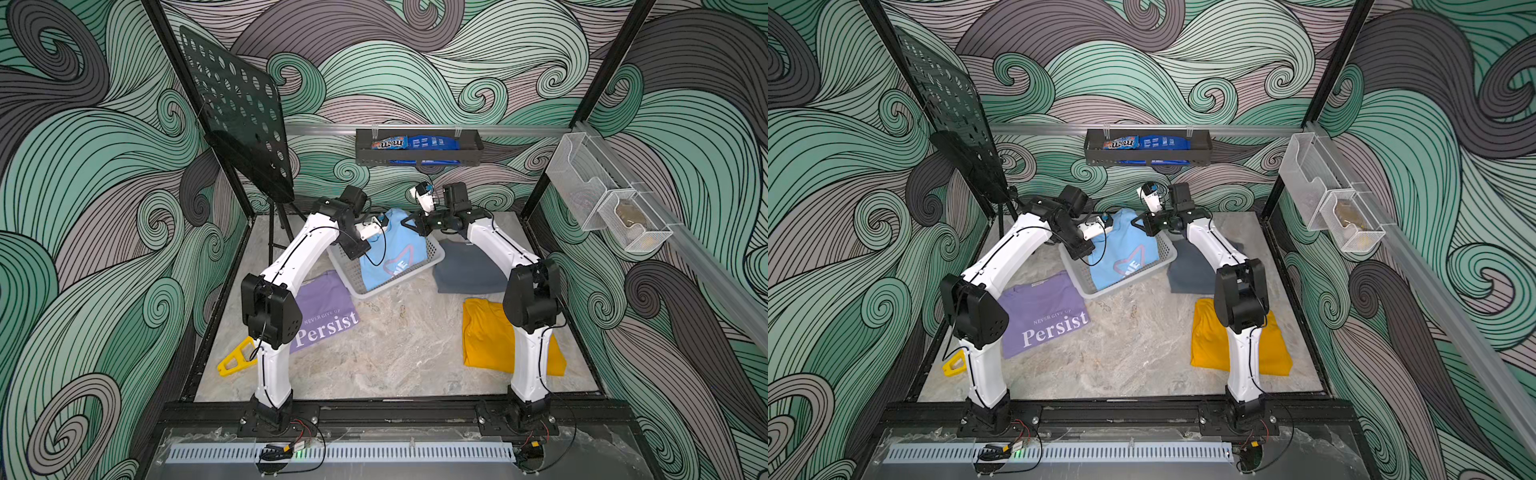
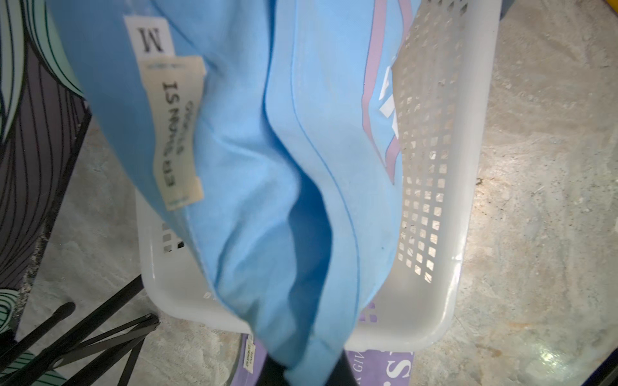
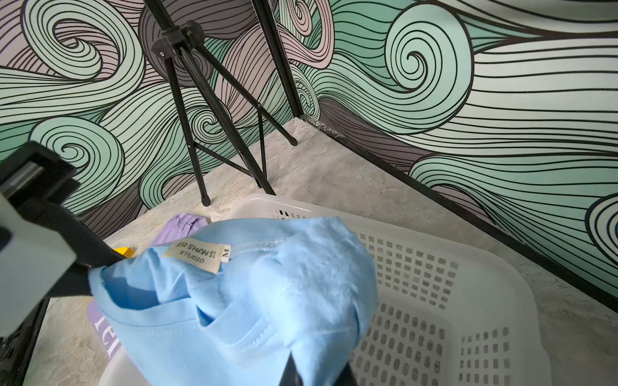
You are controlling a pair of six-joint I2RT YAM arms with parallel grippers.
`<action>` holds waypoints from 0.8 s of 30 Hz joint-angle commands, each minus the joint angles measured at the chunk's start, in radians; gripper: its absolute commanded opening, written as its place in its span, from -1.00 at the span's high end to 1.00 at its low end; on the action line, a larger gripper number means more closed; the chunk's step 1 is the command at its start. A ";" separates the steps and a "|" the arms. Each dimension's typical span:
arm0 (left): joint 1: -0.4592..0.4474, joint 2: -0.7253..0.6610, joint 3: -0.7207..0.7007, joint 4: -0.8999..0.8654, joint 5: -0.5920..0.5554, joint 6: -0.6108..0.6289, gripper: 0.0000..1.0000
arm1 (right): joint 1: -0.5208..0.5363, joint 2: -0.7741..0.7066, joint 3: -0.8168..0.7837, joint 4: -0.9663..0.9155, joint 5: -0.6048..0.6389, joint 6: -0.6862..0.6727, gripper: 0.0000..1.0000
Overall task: Put the folded t-shirts into the basket
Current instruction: Place the T-shirt in the bin.
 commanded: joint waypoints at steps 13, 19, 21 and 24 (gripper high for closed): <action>0.017 0.198 0.084 0.007 -0.107 -0.016 0.96 | 0.005 0.177 0.101 -0.050 0.092 -0.022 0.94; 0.024 0.235 0.088 0.066 -0.184 0.019 0.67 | 0.008 0.213 0.104 -0.007 0.140 -0.015 0.70; 0.025 0.243 0.089 0.083 -0.215 0.021 0.49 | 0.011 0.231 0.123 -0.006 0.154 -0.018 0.52; 0.024 0.243 0.088 0.117 -0.269 0.019 0.28 | 0.012 0.272 0.191 -0.037 0.155 -0.027 0.20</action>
